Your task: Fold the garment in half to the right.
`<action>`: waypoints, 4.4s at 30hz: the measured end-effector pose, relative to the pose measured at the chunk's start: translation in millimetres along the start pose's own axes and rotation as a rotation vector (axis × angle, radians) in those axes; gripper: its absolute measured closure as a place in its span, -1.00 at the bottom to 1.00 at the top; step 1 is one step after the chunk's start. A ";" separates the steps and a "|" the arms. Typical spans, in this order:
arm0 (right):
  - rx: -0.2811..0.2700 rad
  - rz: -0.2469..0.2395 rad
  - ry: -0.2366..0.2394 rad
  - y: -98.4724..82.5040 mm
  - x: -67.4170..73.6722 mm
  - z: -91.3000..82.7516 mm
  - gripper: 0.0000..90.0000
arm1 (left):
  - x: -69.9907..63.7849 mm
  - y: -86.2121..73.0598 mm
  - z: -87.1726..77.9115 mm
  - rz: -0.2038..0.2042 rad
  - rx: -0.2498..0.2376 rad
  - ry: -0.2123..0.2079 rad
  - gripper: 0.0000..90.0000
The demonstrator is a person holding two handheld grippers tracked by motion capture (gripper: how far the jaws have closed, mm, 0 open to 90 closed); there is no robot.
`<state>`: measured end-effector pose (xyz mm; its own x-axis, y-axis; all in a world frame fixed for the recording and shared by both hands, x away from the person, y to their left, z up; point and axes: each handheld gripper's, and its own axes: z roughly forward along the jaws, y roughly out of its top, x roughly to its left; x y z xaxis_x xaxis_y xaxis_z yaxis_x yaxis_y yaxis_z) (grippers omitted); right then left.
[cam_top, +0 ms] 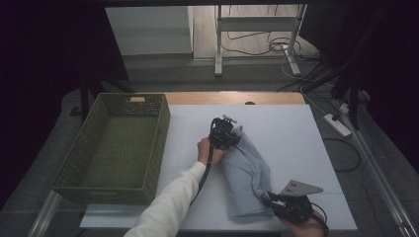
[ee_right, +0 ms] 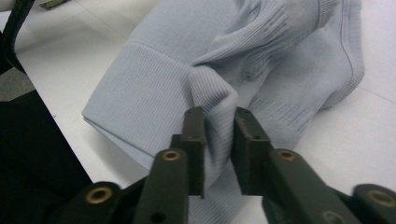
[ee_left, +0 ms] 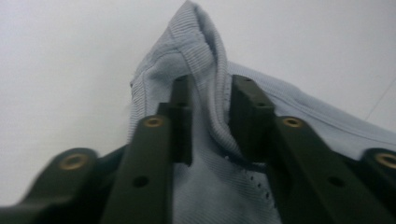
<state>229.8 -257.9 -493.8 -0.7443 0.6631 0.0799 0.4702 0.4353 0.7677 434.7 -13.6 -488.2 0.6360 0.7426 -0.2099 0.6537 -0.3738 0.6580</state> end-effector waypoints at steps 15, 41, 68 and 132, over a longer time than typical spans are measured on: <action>-0.141 0.001 -0.065 7.4 -1.4 -13.6 -0.04 | 8.6 -2.7 -38.8 -0.014 -0.101 -0.030 -0.06; -0.167 0.027 -0.023 59.0 -2.9 25.0 -0.12 | 9.3 -35.7 -74.6 -0.005 -0.146 -0.061 -0.07; -0.001 -0.039 -0.068 57.3 -10.5 58.1 0.83 | 5.0 -53.9 -84.0 0.015 -0.138 -0.071 -0.09; 0.052 -0.046 -0.222 54.5 -60.3 46.3 0.89 | -31.7 -44.7 -59.9 0.175 -0.081 -0.239 0.98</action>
<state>322.3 -245.9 -486.3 -0.6453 0.7573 -0.1008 0.4663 0.4949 0.7333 360.8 12.9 -467.6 0.8206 0.5158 -0.2463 0.4972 -0.4317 0.7526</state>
